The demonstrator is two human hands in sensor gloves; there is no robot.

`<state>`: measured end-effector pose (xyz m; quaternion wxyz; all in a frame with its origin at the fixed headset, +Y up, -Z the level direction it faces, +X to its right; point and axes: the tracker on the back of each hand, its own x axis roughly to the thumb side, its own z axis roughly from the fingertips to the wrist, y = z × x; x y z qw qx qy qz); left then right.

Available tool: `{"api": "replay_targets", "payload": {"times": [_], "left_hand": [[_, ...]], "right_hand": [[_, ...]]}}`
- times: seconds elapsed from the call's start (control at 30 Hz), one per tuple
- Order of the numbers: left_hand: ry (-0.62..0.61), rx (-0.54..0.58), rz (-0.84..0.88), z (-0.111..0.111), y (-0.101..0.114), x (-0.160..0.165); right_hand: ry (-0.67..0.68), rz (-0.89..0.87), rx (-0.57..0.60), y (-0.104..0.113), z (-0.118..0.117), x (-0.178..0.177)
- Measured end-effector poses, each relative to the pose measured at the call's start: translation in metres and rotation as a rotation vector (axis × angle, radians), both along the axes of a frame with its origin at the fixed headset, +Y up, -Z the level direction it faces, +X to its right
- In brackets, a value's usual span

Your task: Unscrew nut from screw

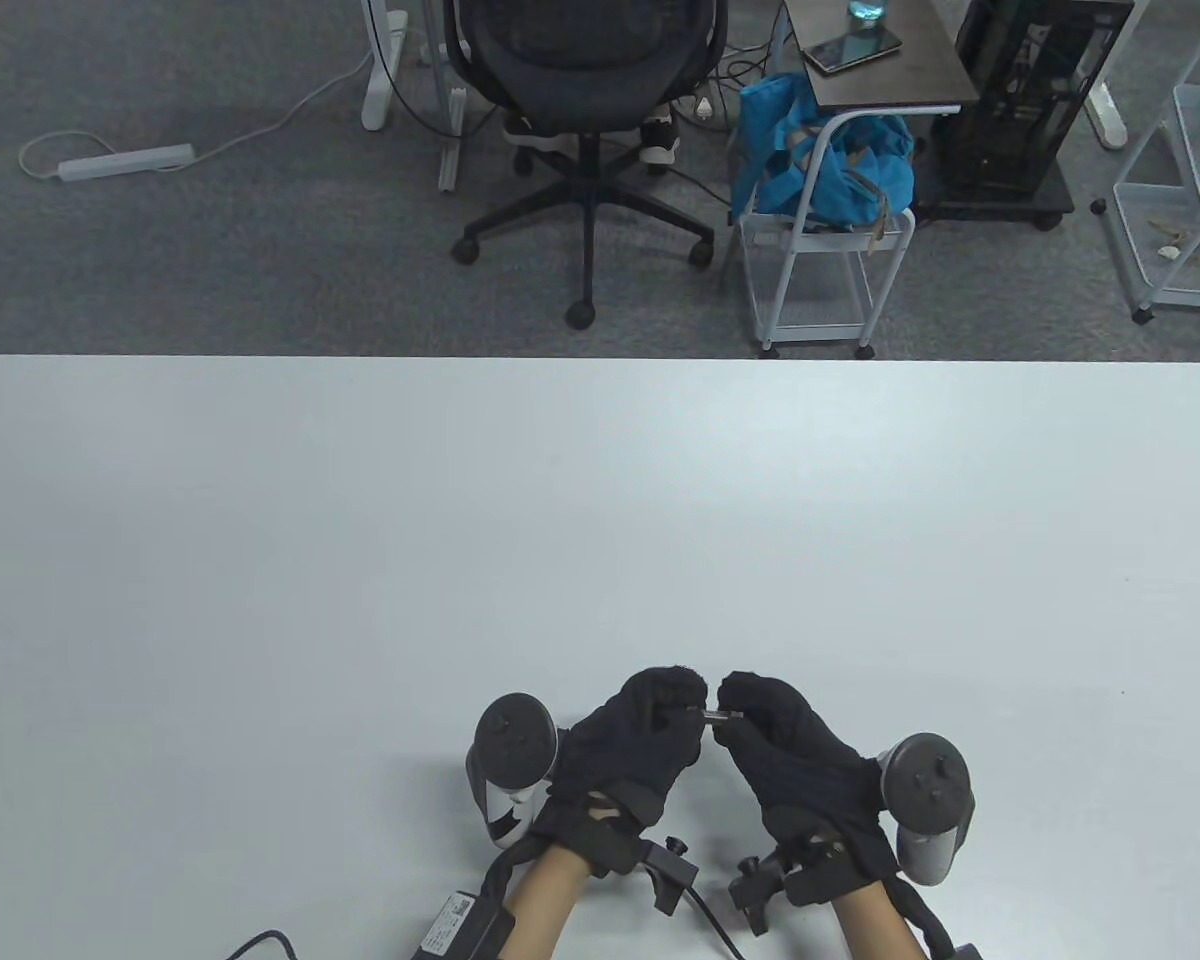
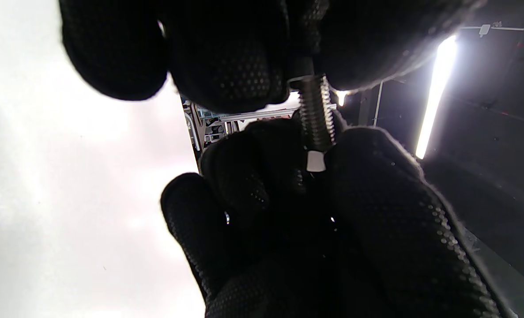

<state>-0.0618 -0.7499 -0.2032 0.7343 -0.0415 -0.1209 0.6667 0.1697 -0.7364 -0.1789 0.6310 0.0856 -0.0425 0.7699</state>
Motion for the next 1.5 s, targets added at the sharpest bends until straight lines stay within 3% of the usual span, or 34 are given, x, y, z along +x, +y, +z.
{"api": "replay_targets", "payload": {"times": [0.43,0.57,0.67,1.03,1.2,1.33,1.5], "left_hand": [[0.003,-0.005,0.019,0.0,0.0,-0.001],[0.002,0.016,0.01,0.0,0.001,0.001],[-0.008,0.038,-0.018,0.001,0.003,0.002],[0.007,0.03,-0.021,0.001,0.003,0.001],[0.037,0.011,0.026,0.002,0.002,-0.003],[0.091,-0.015,0.1,0.001,0.001,-0.008],[0.141,-0.039,0.126,-0.002,0.001,-0.015]], "right_hand": [[0.02,-0.017,-0.013,0.0,-0.001,0.0],[0.061,-0.038,-0.152,-0.011,-0.001,0.0],[0.016,-0.066,-0.23,-0.018,-0.002,0.003],[0.019,-0.033,-0.079,-0.003,-0.002,0.001],[-0.072,-0.026,-0.037,0.003,-0.001,0.008],[-0.144,0.128,-0.064,0.012,-0.01,0.018],[-0.175,0.584,-0.106,0.018,-0.048,0.019]]}}
